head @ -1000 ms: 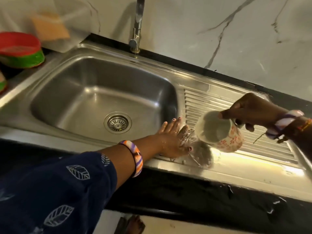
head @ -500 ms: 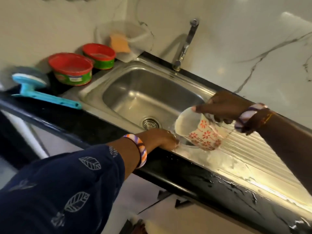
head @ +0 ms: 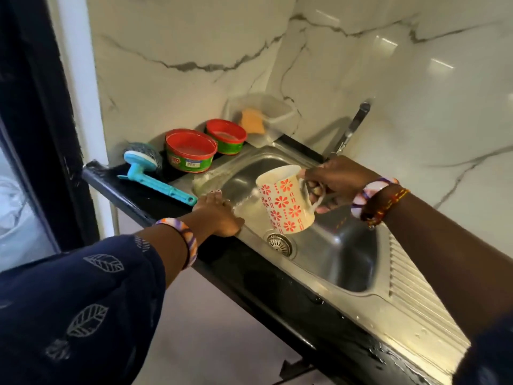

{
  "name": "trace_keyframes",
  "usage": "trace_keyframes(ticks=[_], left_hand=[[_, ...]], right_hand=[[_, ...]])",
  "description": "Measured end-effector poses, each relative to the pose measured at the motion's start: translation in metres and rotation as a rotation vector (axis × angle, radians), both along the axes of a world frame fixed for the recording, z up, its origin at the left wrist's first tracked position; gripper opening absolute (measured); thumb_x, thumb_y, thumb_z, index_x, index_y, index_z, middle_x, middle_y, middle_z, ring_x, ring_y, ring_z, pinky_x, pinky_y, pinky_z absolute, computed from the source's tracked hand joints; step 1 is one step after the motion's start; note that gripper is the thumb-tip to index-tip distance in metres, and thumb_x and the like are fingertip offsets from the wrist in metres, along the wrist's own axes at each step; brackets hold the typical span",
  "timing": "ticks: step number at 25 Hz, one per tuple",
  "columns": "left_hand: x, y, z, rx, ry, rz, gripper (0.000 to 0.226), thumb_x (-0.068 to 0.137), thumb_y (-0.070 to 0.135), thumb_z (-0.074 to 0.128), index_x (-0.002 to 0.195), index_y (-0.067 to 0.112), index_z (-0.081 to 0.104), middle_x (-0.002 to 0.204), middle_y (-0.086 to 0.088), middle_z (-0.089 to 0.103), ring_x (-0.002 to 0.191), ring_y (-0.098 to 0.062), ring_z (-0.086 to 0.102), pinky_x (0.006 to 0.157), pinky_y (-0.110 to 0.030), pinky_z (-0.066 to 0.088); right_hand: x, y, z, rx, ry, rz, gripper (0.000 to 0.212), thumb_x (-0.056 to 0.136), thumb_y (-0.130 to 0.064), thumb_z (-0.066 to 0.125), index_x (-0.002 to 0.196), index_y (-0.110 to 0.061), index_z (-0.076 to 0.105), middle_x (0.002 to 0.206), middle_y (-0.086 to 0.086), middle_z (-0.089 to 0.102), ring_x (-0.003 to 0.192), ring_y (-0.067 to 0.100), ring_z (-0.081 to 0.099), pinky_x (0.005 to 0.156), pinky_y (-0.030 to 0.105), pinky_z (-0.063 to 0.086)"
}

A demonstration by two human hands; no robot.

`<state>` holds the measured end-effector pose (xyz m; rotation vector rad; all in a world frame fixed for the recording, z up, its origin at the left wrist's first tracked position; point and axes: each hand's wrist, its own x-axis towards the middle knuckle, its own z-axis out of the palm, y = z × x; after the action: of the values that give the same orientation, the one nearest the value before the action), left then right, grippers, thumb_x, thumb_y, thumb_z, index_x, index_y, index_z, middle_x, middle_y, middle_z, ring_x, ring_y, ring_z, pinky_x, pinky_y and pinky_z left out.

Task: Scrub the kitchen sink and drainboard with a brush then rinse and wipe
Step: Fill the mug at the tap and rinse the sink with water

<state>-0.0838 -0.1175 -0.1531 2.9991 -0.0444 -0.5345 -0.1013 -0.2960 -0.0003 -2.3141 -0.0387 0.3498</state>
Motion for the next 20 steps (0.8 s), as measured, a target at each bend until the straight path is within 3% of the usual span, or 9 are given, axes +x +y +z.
trace_keyframes(ticks=[2,7,12,16,18,20], left_hand=[[0.0,-0.001,0.0,0.005,-0.013,0.016,0.077,0.093,0.056,0.028,0.149,0.007,0.007,0.156,-0.019,-0.003,0.144,-0.032,-0.002,0.117,-0.044,0.004],[0.008,-0.002,0.003,-0.001,-0.01,0.109,0.078,0.096,0.045,0.034,0.148,-0.001,-0.001,0.155,-0.021,-0.006,0.144,-0.035,-0.003,0.117,-0.043,0.003],[0.028,-0.001,0.013,-0.076,0.061,0.21,0.07,0.095,0.025,0.041,0.147,-0.002,0.003,0.155,-0.022,-0.002,0.144,-0.036,0.001,0.115,-0.046,0.009],[0.046,0.005,0.029,-0.053,-0.025,0.168,0.04,0.092,0.012,0.048,0.13,0.0,0.047,0.137,-0.019,0.046,0.126,-0.034,0.044,0.103,-0.045,0.04],[0.055,0.013,0.039,-0.078,-0.092,0.177,0.033,0.091,0.01,0.052,0.123,0.001,0.054,0.128,-0.016,0.055,0.118,-0.032,0.053,0.096,-0.04,0.047],[0.064,0.02,0.047,-0.031,-0.15,0.18,0.032,0.092,0.01,0.049,0.123,0.003,0.053,0.125,-0.014,0.056,0.115,-0.03,0.055,0.09,-0.036,0.047]], right_hand=[[-0.007,-0.01,0.007,-0.049,-0.036,0.002,0.025,0.09,-0.024,0.058,0.073,-0.006,0.063,0.068,0.009,0.063,0.065,0.018,0.062,0.074,0.032,0.054],[-0.008,-0.024,0.008,-0.257,0.031,0.044,0.03,0.09,-0.022,0.058,0.065,-0.007,0.063,0.057,0.003,0.06,0.055,0.012,0.054,0.057,0.019,0.046],[0.016,0.004,-0.012,-0.284,0.157,0.094,0.028,0.09,-0.022,0.058,0.065,-0.009,0.06,0.059,0.003,0.055,0.051,0.012,0.048,0.051,0.02,0.039],[0.06,0.05,-0.022,-0.172,0.096,0.16,0.026,0.088,-0.018,0.058,0.065,-0.005,0.058,0.058,0.009,0.05,0.047,0.017,0.042,0.045,0.024,0.035],[0.088,0.066,-0.023,-0.154,0.04,0.182,0.027,0.084,-0.02,0.059,0.06,-0.008,0.056,0.053,0.008,0.051,0.046,0.019,0.044,0.049,0.029,0.038],[0.115,0.074,-0.023,-0.048,0.003,0.167,0.032,0.086,-0.015,0.056,0.055,-0.009,0.052,0.038,0.001,0.048,0.038,0.016,0.044,0.048,0.025,0.038]])
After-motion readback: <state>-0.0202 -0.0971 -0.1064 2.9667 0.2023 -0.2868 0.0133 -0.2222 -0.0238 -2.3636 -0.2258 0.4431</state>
